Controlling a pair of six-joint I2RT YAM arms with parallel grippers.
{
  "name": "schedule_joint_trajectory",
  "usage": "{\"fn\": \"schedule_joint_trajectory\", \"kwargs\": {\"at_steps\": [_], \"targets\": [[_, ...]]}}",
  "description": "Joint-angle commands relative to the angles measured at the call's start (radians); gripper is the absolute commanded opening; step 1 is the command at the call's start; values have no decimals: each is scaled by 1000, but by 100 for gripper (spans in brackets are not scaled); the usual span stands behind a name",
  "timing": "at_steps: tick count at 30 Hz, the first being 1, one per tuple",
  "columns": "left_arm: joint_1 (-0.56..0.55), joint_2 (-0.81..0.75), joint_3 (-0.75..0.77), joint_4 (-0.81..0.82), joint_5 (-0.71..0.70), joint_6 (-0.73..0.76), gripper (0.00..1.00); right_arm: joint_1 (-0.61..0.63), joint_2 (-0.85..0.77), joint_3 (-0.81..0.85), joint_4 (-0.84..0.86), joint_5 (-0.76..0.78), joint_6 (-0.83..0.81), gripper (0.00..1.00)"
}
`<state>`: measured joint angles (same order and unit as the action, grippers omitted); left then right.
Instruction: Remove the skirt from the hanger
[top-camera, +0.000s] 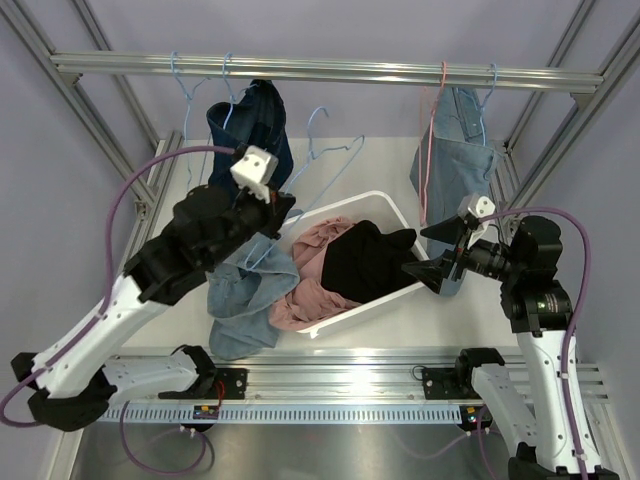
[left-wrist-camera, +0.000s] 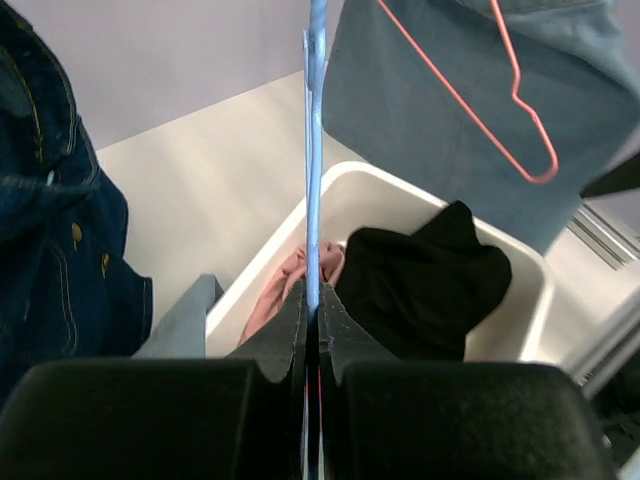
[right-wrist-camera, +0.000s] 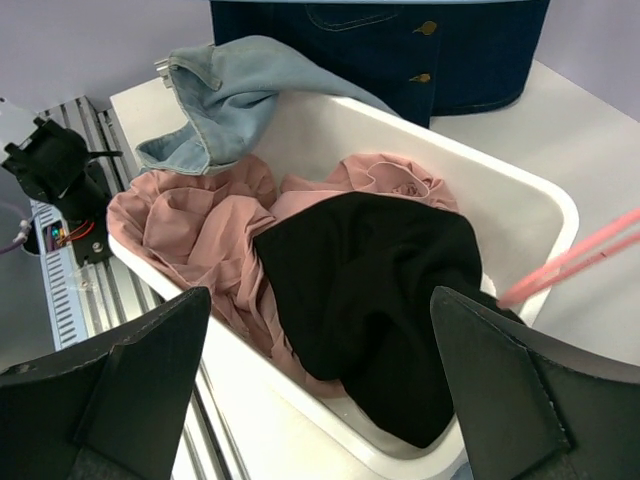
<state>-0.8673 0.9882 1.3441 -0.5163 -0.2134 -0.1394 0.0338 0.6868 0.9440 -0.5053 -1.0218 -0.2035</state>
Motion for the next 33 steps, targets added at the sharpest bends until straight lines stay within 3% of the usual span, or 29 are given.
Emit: {"fn": "schedule_joint_trajectory", "kwargs": {"at_steps": [1, 8, 20, 30, 33], "targets": [[31, 99, 110, 171, -63, 40, 0, -26, -26, -33, 132, -15, 44, 99], [86, 317, 253, 281, -14, 3, 0, -87, -59, -70, 145, -49, 39, 99], [132, 529, 395, 265, -27, -52, 0, -95, -82, -71, 134, -43, 26, 100], [137, 532, 356, 237, 29, -86, 0, -101, -86, -73, 129, -52, 24, 100], [137, 507, 333, 239, 57, -98, 11, -106, -87, -73, 129, -57, 24, 100]]}}
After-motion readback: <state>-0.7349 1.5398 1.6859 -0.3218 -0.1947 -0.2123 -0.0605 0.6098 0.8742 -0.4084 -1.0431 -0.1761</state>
